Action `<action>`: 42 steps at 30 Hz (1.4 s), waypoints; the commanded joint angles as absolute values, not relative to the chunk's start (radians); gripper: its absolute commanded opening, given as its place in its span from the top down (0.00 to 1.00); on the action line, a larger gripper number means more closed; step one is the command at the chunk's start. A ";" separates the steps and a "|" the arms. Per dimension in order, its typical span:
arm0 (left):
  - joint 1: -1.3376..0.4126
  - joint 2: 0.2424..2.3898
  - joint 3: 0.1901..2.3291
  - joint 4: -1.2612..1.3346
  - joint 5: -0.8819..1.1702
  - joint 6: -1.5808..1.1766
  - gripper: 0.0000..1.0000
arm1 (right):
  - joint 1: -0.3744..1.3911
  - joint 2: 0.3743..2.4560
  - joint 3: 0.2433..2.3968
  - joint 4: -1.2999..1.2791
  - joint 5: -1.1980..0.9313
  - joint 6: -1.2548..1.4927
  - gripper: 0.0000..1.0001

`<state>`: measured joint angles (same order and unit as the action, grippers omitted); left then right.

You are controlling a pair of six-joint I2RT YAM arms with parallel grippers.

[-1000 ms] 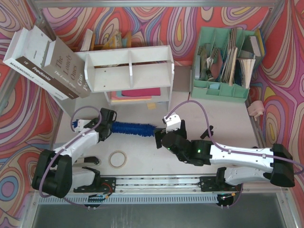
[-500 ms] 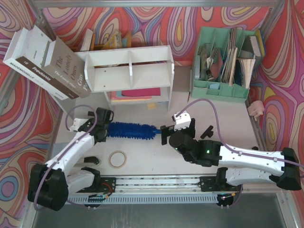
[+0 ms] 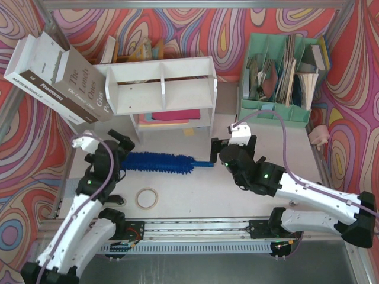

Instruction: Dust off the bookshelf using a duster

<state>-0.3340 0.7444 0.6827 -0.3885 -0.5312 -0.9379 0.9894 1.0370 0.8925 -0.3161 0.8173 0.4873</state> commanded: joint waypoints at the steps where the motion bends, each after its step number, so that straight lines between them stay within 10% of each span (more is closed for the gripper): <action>1: -0.337 0.595 0.539 -0.172 -0.628 -0.541 0.02 | 0.925 1.032 0.915 -0.346 0.778 0.492 0.01; 13: -0.330 0.737 0.272 0.365 -0.783 -0.072 0.02 | 0.625 1.086 0.955 -0.288 0.553 0.428 0.01; 42: -0.070 1.570 0.228 1.237 -0.316 -0.036 0.02 | 0.243 1.234 0.697 0.219 0.495 0.255 0.01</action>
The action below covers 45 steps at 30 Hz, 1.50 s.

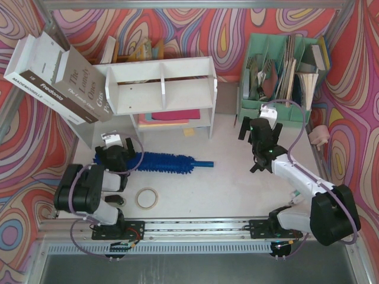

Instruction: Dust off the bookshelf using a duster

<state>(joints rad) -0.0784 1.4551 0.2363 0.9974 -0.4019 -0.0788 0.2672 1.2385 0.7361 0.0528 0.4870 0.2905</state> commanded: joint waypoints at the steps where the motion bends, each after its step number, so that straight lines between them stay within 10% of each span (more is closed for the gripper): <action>1: -0.068 1.535 0.247 1.181 -0.314 -0.050 0.02 | 0.237 1.222 0.685 0.239 0.495 0.251 0.01; 25: -0.046 1.528 0.369 0.898 -0.369 -0.100 0.02 | 0.083 1.621 0.342 1.187 0.238 0.002 0.01; 45: -0.045 1.535 0.366 0.916 -0.366 -0.099 0.01 | 0.063 1.685 0.327 1.262 0.120 -0.027 0.01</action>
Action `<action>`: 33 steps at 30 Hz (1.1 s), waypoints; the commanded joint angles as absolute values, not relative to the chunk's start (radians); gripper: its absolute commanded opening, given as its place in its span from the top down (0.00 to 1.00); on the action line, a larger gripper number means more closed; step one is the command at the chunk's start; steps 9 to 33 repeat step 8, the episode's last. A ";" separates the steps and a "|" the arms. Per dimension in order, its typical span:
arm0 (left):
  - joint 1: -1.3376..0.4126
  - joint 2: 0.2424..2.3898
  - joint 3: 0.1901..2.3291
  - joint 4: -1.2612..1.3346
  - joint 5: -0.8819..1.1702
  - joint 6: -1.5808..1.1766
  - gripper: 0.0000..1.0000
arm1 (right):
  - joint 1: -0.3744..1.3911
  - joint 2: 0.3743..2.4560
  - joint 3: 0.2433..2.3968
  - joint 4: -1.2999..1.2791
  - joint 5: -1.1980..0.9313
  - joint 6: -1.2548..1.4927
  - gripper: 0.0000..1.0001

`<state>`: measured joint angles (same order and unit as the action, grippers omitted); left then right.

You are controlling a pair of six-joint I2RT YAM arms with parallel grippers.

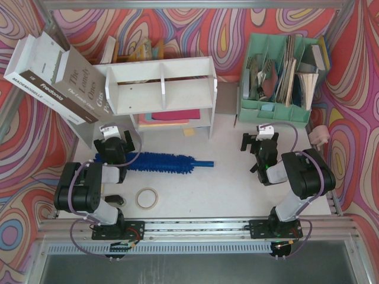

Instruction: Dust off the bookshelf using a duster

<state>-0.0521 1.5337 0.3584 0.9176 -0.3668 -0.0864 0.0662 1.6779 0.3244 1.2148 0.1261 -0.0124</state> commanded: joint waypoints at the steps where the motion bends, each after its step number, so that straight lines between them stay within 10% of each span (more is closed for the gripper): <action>1: -0.045 1.535 0.366 0.917 -0.364 -0.099 0.01 | 0.063 1.684 0.327 1.261 0.120 -0.026 0.01; 33: -0.036 1.533 0.365 0.914 -0.348 -0.104 0.02 | 0.063 1.684 0.327 1.261 0.122 -0.026 0.01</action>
